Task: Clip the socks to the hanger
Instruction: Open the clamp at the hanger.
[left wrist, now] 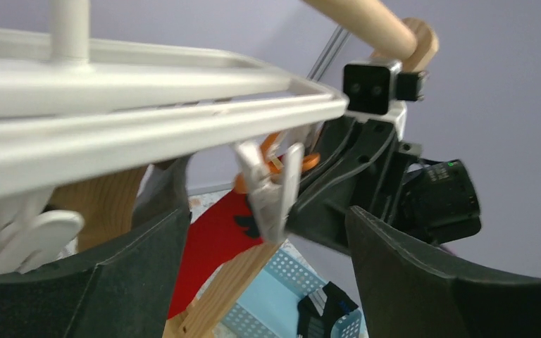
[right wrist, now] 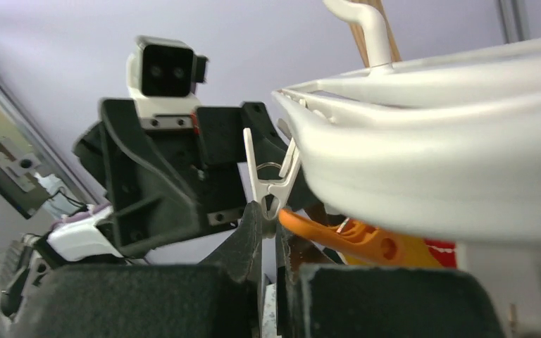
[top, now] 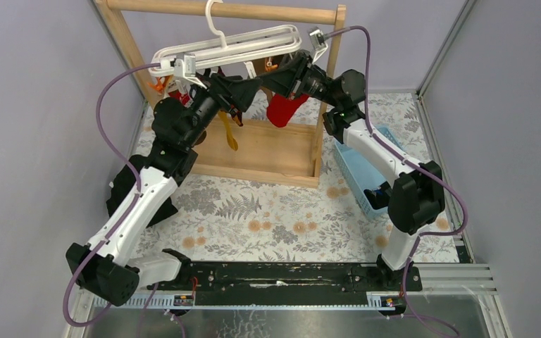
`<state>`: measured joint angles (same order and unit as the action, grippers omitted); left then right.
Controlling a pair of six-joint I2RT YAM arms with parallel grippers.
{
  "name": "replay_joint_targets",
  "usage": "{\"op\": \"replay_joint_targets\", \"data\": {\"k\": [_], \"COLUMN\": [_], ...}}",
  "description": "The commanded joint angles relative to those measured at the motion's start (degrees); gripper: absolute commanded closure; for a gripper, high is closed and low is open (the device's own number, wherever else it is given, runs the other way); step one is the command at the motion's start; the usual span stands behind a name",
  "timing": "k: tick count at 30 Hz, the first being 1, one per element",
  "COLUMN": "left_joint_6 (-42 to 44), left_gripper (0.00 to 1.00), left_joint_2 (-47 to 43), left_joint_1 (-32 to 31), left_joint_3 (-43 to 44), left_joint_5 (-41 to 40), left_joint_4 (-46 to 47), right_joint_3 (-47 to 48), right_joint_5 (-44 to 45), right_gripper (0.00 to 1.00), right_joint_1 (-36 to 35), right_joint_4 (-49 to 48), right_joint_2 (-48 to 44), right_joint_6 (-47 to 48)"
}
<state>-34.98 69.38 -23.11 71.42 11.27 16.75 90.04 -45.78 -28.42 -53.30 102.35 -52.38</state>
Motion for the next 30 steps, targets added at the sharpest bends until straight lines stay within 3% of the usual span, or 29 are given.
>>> {"op": "replay_joint_targets", "data": {"k": [1,8,15,30], "left_joint_6": [3.6,1.1,-5.4,-11.9], "left_gripper": [0.11,0.14,0.17,0.25], "left_joint_2": [-1.1,-1.3,0.8,1.3], "left_joint_1": [0.2,1.8,5.5,5.6], "left_joint_3": [-2.8,-6.7,-9.2,-7.2], "left_joint_5": [-2.2,-4.1,6.5,10.6], "left_joint_4": [3.3,11.0,23.5,26.6], "right_joint_3": [1.1,1.3,0.8,-0.7], "right_joint_5": [-2.2,-3.4,-4.4,-4.4], "right_gripper": [1.00,1.00,1.00,1.00], "right_joint_1": [1.5,2.5,2.9,3.3], "right_joint_4": [-12.0,-14.6,-15.2,-16.9], "right_joint_2": [0.5,1.9,2.1,2.8], "right_joint_6": [-9.1,-12.3,-12.8,-14.0]}}
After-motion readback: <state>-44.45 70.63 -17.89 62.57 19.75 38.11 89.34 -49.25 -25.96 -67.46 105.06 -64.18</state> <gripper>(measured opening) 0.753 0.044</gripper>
